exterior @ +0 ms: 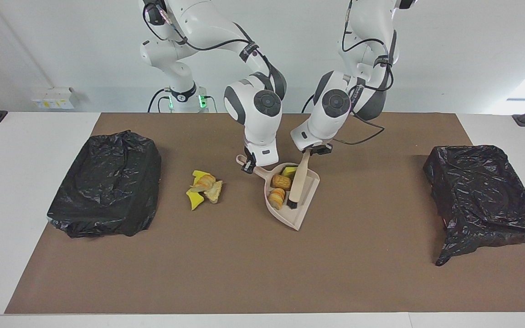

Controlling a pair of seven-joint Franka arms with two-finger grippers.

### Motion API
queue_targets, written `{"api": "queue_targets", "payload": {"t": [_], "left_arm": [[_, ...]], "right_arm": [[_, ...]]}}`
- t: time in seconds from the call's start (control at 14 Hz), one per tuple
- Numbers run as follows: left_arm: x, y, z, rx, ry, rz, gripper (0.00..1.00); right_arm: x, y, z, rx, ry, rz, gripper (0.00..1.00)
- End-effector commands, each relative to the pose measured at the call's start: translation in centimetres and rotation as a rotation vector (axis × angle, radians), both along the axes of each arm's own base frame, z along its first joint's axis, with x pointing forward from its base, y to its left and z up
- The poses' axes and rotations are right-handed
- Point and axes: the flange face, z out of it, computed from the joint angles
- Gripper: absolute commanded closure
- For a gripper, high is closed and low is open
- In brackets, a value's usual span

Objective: Sweep and dump trash in bin
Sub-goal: 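Sweep the bread and sponge into the dustpan with the left gripper's brush, then carry the dustpan to the nearer black bag with the right gripper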

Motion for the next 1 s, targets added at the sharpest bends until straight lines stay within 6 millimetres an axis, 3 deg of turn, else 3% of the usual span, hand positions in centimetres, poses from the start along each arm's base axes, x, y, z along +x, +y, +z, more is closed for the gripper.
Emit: {"api": "queue_targets", "payload": {"t": [0.0,0.21,0.43,0.57,0.79,0.93], "left_arm": [[2.7,2.9,1.2,-0.003,-0.028,0.059,1.00],[4.9,7.0,0.6,-0.011,-0.053,0.149,1.00],[5.9,10.3,0.5,-0.002,-0.046,0.223,1.00],[6.0,10.8,0.4,0.013,-0.033,0.274,1.00],[5.6,10.8,1.0,0.035,-0.025,0.346,1.00],[3.8,9.3,1.3,0.083,-0.007,0.431,1.00]], "right_arm": [[-0.4,-0.1,0.5,0.007,0.000,-0.026,1.00],[-0.3,-0.2,0.7,0.006,-0.001,-0.032,1.00],[0.4,-2.1,3.3,0.022,-0.023,-0.047,1.00],[0.8,-4.5,6.2,0.025,-0.029,-0.067,1.00],[2.0,-10.7,11.1,0.042,-0.050,-0.095,1.00],[2.7,-15.9,14.6,0.063,-0.070,-0.125,1.00]]}}
